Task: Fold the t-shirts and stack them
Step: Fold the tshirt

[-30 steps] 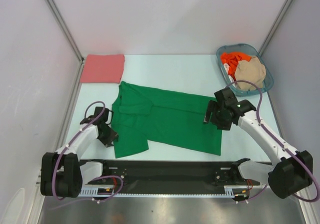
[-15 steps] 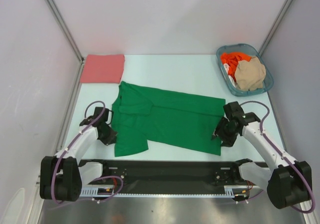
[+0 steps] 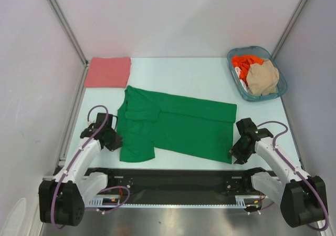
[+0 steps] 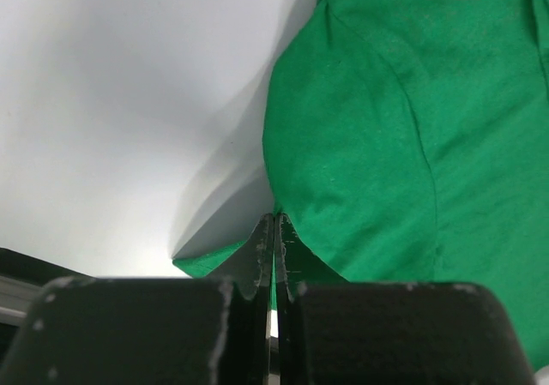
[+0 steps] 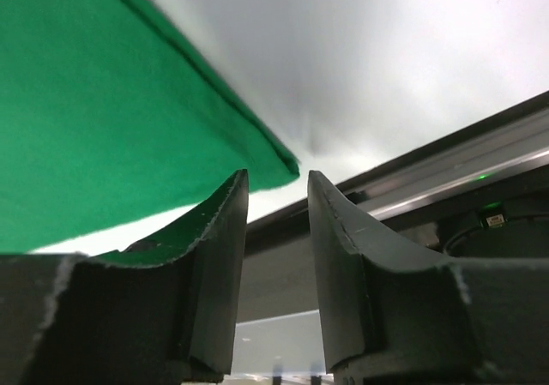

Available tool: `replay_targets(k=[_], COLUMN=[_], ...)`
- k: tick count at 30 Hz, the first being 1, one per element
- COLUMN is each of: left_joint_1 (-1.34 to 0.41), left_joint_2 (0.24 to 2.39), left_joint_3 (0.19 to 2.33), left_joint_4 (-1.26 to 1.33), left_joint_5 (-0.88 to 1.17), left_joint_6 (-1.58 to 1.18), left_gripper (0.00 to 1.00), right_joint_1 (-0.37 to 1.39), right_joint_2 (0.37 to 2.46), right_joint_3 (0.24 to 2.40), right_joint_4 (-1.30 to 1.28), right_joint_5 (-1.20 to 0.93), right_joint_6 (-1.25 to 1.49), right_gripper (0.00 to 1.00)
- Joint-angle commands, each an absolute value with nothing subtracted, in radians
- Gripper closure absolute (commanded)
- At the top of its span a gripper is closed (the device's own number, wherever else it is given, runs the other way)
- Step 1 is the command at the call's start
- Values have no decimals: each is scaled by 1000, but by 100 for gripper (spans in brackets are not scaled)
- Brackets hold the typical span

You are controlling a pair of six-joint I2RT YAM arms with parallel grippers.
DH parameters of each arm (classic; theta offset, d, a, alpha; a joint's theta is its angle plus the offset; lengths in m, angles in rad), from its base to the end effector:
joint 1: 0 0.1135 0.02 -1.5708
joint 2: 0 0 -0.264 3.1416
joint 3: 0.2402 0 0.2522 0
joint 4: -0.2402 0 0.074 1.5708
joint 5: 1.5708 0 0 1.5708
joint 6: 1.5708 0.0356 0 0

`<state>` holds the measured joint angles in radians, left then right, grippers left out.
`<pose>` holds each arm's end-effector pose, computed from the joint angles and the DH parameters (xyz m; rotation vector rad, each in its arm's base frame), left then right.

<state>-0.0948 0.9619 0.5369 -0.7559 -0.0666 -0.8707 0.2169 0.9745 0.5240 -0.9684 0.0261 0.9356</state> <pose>0.1580 -0.0126 0.1824 -1.0611 2.5487 -0.1716 0.1320 0.0281 0.1710 1.0573 2.8061 0.0915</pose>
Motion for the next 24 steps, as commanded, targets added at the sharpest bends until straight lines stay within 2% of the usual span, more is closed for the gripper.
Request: replay_targets(k=[1, 4, 7, 17, 24], left_joint_1=[-103, -103, -103, -103, -103], left_joint_2=[954, 956, 960, 973, 948], left_joint_3=[583, 601, 614, 632, 626], left_joint_4=[-753, -756, -758, -759, -770], left_joint_5=[-44, -43, -41, -28, -31], left_joint_6=[-859, -854, -850, -859, -870], left_gripper=[100, 100, 100, 100, 100], right_joint_1=[213, 215, 216, 267, 265], right_joint_2=[1014, 999, 956, 991, 1034], right_joint_3=[519, 512, 509, 492, 479], right_joint_4=[-933, -942, -954, -945, -908], right_joint_5=[74, 69, 66, 26, 57], right_joint_6=[985, 1002, 1019, 1049, 1025], right_gripper=[61, 70, 72, 67, 75])
